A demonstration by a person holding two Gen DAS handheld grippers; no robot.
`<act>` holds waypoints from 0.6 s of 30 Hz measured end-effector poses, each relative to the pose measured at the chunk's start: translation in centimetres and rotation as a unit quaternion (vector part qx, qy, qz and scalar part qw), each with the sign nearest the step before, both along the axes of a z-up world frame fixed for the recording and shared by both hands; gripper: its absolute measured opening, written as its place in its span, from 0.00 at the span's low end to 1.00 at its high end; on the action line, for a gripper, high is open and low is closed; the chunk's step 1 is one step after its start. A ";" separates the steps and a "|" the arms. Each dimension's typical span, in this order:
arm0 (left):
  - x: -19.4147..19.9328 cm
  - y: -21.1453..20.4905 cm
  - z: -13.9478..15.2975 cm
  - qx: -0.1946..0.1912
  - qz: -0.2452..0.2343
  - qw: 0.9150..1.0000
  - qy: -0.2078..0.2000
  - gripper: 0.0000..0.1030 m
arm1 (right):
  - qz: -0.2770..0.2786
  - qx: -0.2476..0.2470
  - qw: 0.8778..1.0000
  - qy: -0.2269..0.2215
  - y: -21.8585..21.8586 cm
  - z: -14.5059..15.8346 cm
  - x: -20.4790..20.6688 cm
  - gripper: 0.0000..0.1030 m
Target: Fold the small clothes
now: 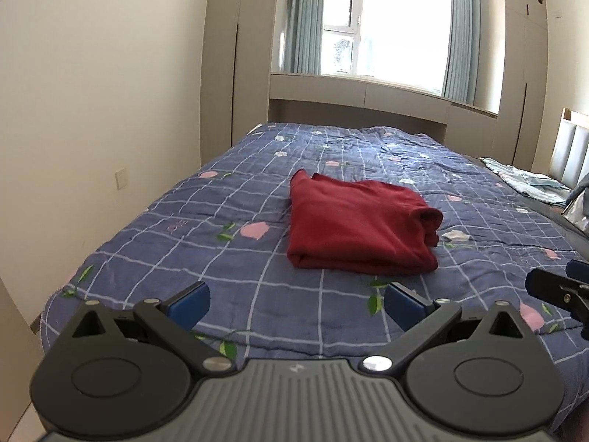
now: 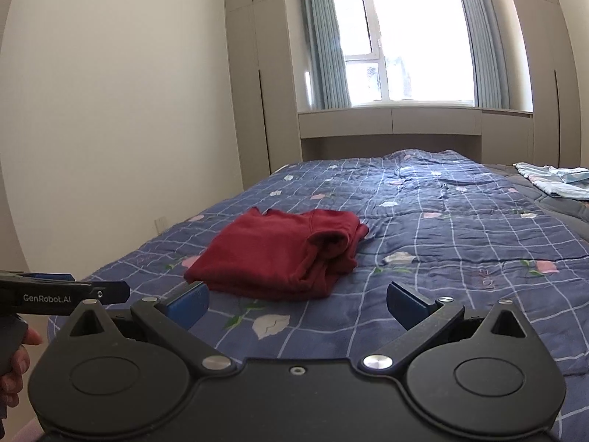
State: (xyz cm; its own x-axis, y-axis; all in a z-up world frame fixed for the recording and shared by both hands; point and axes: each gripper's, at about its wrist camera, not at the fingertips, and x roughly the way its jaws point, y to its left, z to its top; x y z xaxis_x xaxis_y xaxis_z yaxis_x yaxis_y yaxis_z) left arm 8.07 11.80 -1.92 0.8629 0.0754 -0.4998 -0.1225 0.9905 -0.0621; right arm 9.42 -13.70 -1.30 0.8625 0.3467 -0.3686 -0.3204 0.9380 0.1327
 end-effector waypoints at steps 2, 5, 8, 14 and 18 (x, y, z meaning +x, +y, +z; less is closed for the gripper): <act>-0.1 0.2 -0.2 -0.002 0.002 1.000 0.003 1.00 | 0.000 0.001 1.000 0.004 0.0 -0.1 0.2 0.99; -0.1 0.4 -0.4 -0.004 0.005 1.000 0.006 1.00 | -0.002 -0.001 1.000 0.009 0.1 -0.2 0.3 0.99; 0.0 0.3 -0.6 -0.007 0.004 1.000 0.008 1.00 | -0.004 0.000 1.000 0.014 0.0 -0.5 0.4 0.99; 0.2 0.4 -1.0 -0.016 0.009 1.000 0.016 1.00 | -0.006 0.000 1.000 0.020 -0.1 -0.7 0.7 0.99; 0.2 0.4 -1.0 -0.016 0.009 1.000 0.017 1.00 | -0.007 0.001 1.000 0.023 -0.2 -0.9 0.7 0.99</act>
